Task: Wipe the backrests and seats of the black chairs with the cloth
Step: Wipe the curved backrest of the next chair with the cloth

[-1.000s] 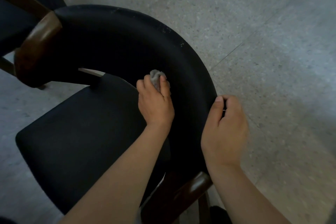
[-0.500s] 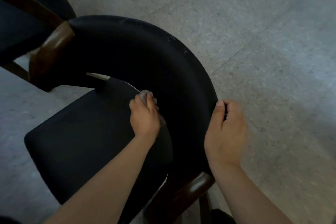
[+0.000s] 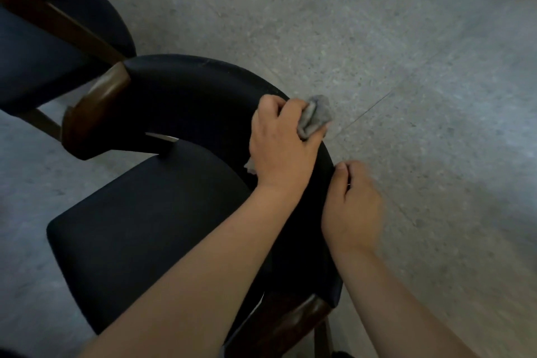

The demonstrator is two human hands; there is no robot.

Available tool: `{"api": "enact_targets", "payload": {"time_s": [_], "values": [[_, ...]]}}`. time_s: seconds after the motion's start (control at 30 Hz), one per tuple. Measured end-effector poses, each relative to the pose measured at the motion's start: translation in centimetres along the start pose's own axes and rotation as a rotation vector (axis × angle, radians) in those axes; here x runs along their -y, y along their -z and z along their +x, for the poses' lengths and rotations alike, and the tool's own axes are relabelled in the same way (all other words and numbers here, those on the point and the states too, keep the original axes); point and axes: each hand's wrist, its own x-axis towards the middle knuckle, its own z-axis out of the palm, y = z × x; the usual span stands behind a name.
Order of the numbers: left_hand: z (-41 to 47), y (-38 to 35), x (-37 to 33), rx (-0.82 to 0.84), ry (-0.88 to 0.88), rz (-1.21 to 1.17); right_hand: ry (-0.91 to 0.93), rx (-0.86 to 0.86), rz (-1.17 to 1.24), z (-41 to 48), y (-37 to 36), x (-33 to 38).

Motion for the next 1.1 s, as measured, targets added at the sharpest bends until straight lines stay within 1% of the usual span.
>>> {"api": "enact_targets", "payload": {"time_s": [0.07, 0.17, 0.33, 0.57, 0.63, 0.7, 0.83, 0.9, 1.0, 1.1], "values": [[0.9, -0.3, 0.5, -0.027, -0.017, 0.062, 0.011, -0.022, -0.017, 0.0, -0.1, 0.1], [1.7, -0.5, 1.0, -0.079, 0.036, 0.037, 0.032, -0.049, -0.016, -0.1, -0.2, -0.1], [0.4, -1.7, 1.7, -0.196, 0.152, -0.088, 0.05, -0.058, 0.01, 0.0, -0.3, -0.3], [-1.2, -2.9, 3.6, -0.38, 0.38, -0.319, 0.052, -0.062, 0.011, 0.0, -0.4, -0.5], [-1.7, -2.8, 4.5, -0.373, 0.395, -0.315, 0.051, -0.063, 0.01, 0.0, -0.5, -0.4], [-1.9, -2.4, 4.9, -0.327, 0.401, -0.317, 0.05, -0.064, 0.004, 0.0, -0.5, -0.4], [-1.9, -1.0, 4.0, -0.229, 0.372, -0.281, 0.058, -0.053, 0.011, 0.0, -0.3, -0.4], [-1.8, -0.6, 3.7, -0.202, 0.407, -0.29, 0.064, -0.051, 0.014, 0.0, -0.3, -0.4], [-1.2, -0.8, 3.4, -0.201, 0.454, -0.264, 0.066, -0.053, 0.008, -0.1, -0.3, -0.4], [-1.0, -1.9, 3.7, -0.235, 0.419, -0.204, 0.06, -0.052, 0.005, -0.1, -0.3, -0.5]]}}
